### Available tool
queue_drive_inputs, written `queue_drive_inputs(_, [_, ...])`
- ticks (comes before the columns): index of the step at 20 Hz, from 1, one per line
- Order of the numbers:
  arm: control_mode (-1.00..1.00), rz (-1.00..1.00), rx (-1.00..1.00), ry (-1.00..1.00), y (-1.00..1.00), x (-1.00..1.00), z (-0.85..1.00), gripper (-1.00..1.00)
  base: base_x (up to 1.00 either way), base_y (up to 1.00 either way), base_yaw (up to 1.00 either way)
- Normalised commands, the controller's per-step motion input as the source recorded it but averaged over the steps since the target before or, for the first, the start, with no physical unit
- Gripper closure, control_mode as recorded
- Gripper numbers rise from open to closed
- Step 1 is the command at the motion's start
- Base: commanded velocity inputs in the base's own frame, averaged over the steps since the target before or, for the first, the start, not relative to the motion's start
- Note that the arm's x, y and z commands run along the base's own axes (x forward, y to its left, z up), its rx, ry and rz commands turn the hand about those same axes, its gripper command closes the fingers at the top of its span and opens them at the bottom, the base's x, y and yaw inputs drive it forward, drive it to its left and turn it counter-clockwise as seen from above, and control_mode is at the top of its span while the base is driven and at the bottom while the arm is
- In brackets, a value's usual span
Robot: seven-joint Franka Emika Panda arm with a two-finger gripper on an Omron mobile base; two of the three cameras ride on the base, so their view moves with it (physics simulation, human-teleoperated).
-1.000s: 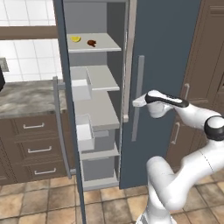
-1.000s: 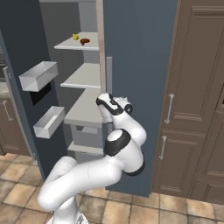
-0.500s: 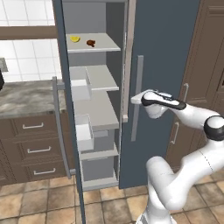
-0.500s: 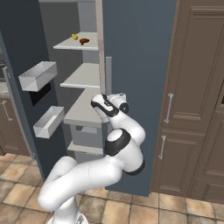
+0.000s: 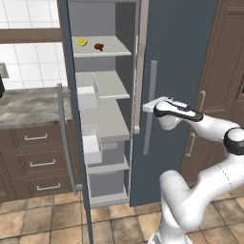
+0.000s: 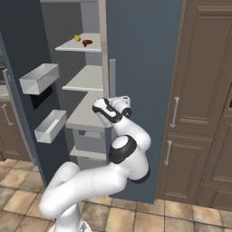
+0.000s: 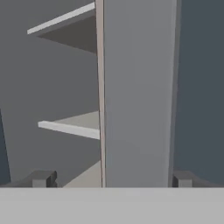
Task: There's a chicken drumstick in the fridge that needs to be moved to the freezer for freezing. Pick up the chicken drumstick from the fridge, place it on any shelf in the freezer, and close the fridge and freezer doors when done.
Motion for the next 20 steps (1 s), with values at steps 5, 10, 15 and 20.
queue_drive_inputs(5, [-1.00,-0.03,0.00,-0.09,0.00,0.06,0.68,-1.00,0.00,0.00,0.00])
queue_drive_inputs(10, [-1.00,-0.01,0.03,0.00,0.48,0.99,0.03,-1.00,0.00,0.00,0.00])
queue_drive_inputs(15, [-1.00,0.08,0.10,0.01,0.21,0.91,0.13,-1.00,0.00,0.00,0.00])
queue_drive_inputs(20, [-1.00,0.01,0.00,-0.09,0.04,0.49,0.89,-1.00,0.00,0.00,0.00])
